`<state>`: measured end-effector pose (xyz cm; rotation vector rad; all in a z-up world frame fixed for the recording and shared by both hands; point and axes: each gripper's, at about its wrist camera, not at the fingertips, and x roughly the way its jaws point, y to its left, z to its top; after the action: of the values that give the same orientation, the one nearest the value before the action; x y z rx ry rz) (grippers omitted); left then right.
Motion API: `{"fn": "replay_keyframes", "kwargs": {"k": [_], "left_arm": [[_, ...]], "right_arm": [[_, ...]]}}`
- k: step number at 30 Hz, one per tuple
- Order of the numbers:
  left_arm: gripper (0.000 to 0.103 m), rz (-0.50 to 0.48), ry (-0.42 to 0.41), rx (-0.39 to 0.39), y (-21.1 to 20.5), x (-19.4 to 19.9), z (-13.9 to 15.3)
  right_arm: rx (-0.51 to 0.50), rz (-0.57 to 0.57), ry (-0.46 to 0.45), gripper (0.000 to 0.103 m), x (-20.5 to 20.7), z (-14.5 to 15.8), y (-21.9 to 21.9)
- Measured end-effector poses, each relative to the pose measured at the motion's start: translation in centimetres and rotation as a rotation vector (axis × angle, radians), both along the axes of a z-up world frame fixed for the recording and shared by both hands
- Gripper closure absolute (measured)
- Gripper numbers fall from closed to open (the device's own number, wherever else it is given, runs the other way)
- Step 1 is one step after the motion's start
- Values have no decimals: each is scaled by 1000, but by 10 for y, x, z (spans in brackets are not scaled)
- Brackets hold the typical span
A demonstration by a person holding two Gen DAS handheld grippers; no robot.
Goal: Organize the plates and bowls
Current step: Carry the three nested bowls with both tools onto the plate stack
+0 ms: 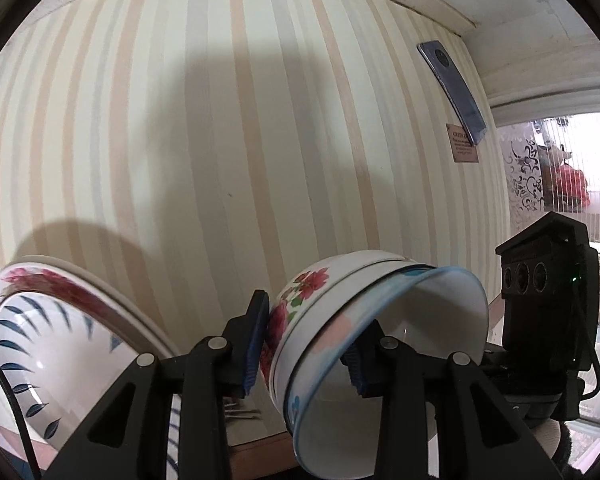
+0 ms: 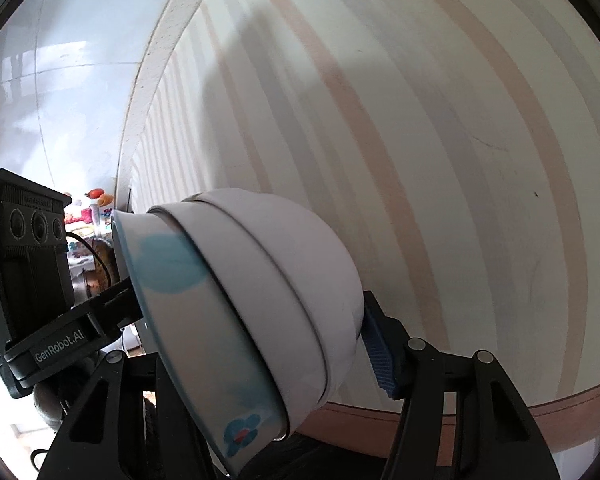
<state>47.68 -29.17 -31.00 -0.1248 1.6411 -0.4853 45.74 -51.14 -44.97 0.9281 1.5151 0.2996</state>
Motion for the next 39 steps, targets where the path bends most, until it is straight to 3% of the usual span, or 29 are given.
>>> {"fn": "replay_keyframes", "kwargs": {"k": [18,39], "left_arm": [[72,113,-41,0,81,-5,47],[72,226,5,25,193,-17,22]], "right_arm": [[7,134,-52,42,25,52,81],[4,253,-9,42,39,32,223]]}}
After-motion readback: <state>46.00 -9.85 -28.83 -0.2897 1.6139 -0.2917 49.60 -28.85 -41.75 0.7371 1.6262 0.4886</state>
